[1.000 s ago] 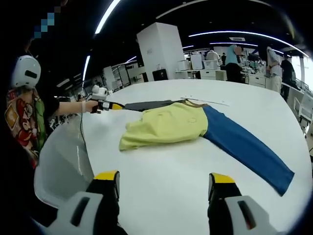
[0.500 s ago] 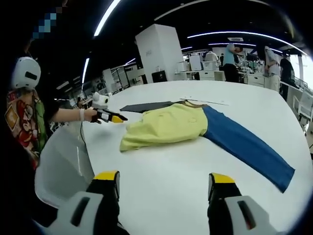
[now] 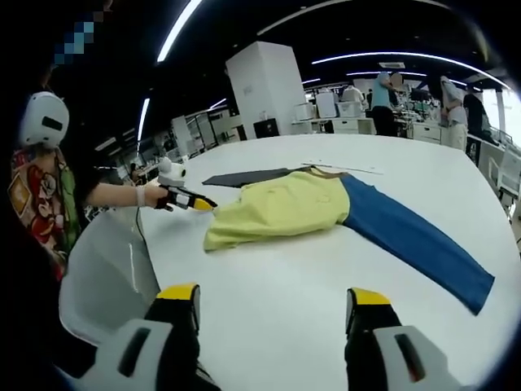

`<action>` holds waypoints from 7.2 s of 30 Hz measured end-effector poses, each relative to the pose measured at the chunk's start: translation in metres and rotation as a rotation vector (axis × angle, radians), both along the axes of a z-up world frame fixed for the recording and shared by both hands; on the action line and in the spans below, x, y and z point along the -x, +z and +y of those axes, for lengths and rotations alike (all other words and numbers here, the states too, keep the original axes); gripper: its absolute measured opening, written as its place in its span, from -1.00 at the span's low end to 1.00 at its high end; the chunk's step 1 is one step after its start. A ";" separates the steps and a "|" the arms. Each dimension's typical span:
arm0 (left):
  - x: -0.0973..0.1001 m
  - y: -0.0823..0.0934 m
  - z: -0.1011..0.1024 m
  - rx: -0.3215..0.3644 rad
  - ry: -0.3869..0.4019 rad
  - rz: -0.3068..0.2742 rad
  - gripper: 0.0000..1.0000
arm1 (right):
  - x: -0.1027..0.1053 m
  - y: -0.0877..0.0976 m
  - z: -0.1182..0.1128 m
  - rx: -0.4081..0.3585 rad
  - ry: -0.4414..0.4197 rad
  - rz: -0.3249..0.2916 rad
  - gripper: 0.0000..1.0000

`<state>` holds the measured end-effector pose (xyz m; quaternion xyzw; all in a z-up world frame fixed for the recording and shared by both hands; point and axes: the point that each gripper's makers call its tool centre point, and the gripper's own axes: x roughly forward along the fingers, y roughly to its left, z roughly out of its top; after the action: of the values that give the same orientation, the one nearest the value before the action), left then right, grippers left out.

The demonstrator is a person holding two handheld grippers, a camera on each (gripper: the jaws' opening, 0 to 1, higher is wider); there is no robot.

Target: Fold the garment on the visible template until the final outline fits inside the template.

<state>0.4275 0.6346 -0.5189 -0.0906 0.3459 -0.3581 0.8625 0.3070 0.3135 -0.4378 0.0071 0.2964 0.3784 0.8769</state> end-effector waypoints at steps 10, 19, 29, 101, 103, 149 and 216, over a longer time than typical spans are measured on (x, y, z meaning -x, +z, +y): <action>-0.003 -0.007 0.000 0.011 0.060 0.040 -0.99 | 0.003 0.000 0.001 -0.020 -0.014 -0.006 0.44; 0.006 0.011 -0.003 0.069 0.067 0.053 -1.00 | -0.013 -0.008 0.031 -0.035 0.045 -0.024 0.42; 0.007 0.018 0.001 0.091 0.079 0.059 -1.00 | -0.034 -0.017 0.079 0.093 0.235 -0.117 0.16; -0.026 0.021 0.051 0.184 0.278 0.078 -1.00 | -0.221 -0.030 0.226 0.400 0.476 -0.264 -1.00; -0.025 0.019 0.051 0.189 0.283 0.085 -1.00 | -0.225 -0.037 0.226 0.401 0.468 -0.247 -1.00; -0.014 0.012 0.039 0.199 0.267 0.119 -1.00 | -0.181 -0.026 0.187 0.144 0.229 -0.246 0.57; -0.010 0.014 0.032 0.219 0.262 0.130 -1.00 | -0.128 -0.078 0.208 0.186 0.135 -0.102 -1.00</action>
<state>0.4377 0.6664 -0.5051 -0.2512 0.3449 -0.2718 0.8626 0.4350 0.5215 -0.5157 -0.1133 0.2849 0.4073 0.8603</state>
